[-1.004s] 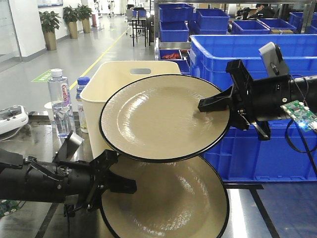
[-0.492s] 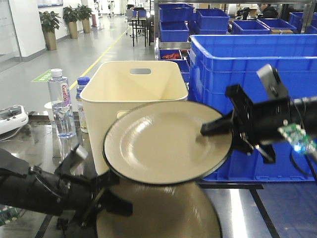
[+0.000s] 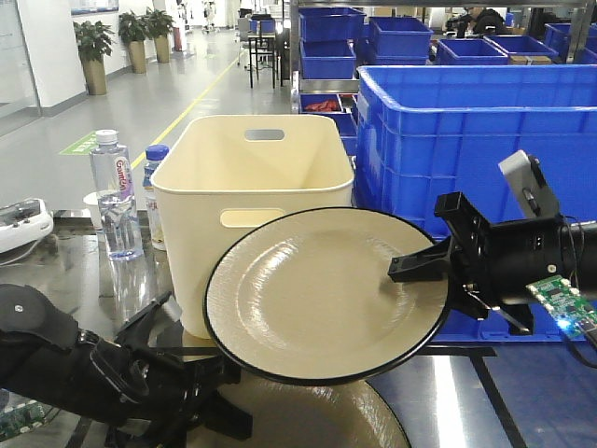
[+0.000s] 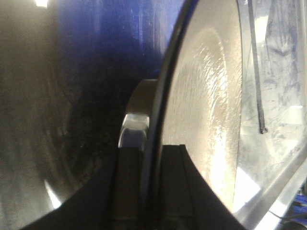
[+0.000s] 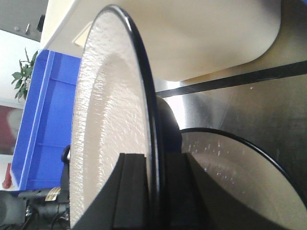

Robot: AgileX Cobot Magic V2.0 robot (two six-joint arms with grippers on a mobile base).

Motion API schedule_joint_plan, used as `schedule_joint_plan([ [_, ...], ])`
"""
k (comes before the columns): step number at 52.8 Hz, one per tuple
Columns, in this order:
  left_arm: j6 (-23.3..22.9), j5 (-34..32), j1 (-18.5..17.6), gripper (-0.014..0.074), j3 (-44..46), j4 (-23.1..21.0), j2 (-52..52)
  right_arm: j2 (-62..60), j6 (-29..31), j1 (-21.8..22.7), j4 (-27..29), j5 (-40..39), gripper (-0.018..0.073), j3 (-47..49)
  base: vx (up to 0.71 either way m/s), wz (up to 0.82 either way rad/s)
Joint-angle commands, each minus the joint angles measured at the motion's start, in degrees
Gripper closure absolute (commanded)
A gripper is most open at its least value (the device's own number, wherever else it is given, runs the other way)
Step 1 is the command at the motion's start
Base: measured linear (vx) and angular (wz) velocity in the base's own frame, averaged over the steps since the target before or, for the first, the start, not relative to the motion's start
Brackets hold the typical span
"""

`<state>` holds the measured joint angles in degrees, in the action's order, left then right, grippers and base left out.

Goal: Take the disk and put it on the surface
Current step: 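Lower the left gripper's plate onto the table in front of the bin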

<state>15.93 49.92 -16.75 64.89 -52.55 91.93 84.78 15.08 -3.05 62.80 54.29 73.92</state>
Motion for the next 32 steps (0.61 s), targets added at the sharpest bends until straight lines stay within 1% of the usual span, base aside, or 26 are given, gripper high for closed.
schedule_joint_plan([
  [1,-0.18,-2.83,-0.55,0.0568,1.73,1.77,-2.03,-3.81,3.88,0.31,9.47,-0.95,0.0566,1.88,0.0,0.0],
  [5,-0.23,-3.58,-0.55,0.0532,1.73,5.22,-2.03,-5.07,5.48,0.31,11.54,-1.0,0.0566,1.88,0.0,0.0],
  [7,-0.36,-3.57,-0.55,0.0507,1.73,6.19,-2.03,-5.49,5.65,0.31,11.96,-1.0,0.0566,1.88,0.0,0.0],
  [10,-0.36,-2.92,-0.55,0.0461,1.73,6.44,-2.03,-6.24,5.64,0.31,12.24,-0.94,0.0566,1.88,0.0,0.0],
  [14,-0.16,-2.46,-0.55,0.0369,1.73,6.44,-2.03,-7.0,5.64,0.31,12.15,-1.05,0.0566,1.88,0.0,0.0],
  [20,-0.16,-2.66,-0.55,0.0189,1.73,7.51,-2.03,-7.3,5.58,0.31,12.1,-1.06,0.0566,1.88,0.0,0.0],
  [24,-0.16,-2.41,-0.55,0.0084,1.73,8.47,-2.03,-7.3,5.53,0.31,12.05,-0.86,0.0566,1.88,0.0,0.0],
  [28,-0.11,-2.15,-0.55,0.0005,1.73,9.63,-2.08,-7.3,5.53,0.31,12.1,-0.92,0.0566,1.88,0.0,0.0],
  [32,0.84,-1.98,-0.48,-0.004,1.85,11.21,-2.32,-7.3,5.4,0.41,12.1,-0.86,0.0566,1.88,0.0,0.0],
])
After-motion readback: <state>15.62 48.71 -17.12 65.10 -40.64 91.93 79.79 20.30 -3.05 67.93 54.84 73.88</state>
